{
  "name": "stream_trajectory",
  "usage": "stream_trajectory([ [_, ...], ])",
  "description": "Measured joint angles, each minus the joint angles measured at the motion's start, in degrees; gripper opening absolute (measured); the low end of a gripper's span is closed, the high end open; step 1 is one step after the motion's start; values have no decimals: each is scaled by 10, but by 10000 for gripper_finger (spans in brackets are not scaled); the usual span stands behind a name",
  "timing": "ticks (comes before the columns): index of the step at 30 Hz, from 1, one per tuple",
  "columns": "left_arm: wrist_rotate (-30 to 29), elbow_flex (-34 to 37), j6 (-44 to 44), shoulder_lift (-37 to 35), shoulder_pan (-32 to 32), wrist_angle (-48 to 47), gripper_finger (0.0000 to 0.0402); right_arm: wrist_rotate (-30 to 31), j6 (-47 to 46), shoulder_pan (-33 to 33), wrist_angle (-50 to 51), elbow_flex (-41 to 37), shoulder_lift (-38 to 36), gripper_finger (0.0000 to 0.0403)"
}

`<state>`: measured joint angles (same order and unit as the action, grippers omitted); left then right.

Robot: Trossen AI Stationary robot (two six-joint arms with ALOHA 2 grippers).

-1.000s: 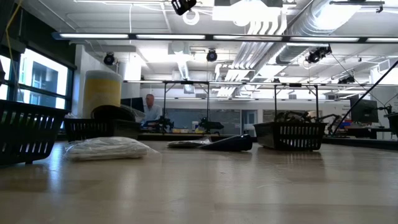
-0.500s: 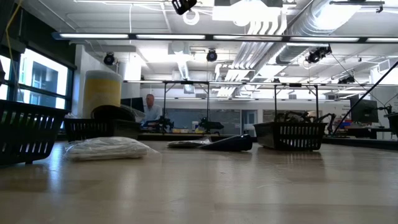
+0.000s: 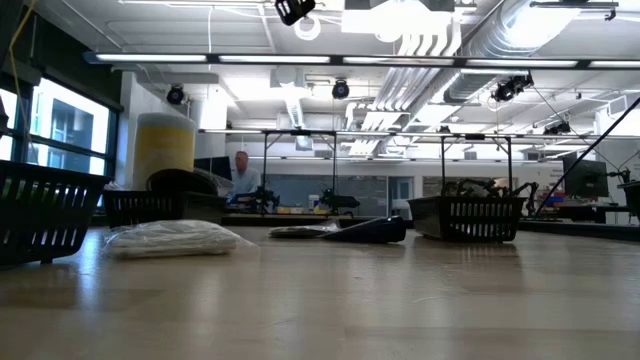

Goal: Pick & Place Travel size toiletries
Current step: Put the blue shave cream into the top right black basket

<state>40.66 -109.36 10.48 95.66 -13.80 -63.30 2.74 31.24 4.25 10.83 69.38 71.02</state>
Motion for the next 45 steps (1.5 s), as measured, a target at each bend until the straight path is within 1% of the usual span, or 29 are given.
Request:
stream_trajectory([
  [6,1,0,8,0,0,1,138,0,2,0,0,0,0,8],
  [14,0,0,28,0,0,1,138,1,0,0,0,0,0,4],
  [19,-28,0,34,0,0,1,141,3,-1,0,3,-1,0,4],
  [22,-40,0,46,0,1,7,156,4,-7,0,4,-1,0,3],
  [27,-60,0,92,0,8,10,202,3,-30,-1,12,-2,2,3],
  [31,-67,0,93,0,8,20,233,5,-32,0,16,-2,1,3],
  [34,-68,0,94,0,6,44,244,7,-46,0,24,-2,1,3],
  [36,-75,-6,106,0,7,53,245,8,-61,0,41,-2,-4,3],
  [39,-94,-24,129,0,7,55,245,34,-86,0,78,-1,-15,3],
  [45,-153,-44,172,0,7,53,245,73,-193,-3,182,-1,-35,3],
])
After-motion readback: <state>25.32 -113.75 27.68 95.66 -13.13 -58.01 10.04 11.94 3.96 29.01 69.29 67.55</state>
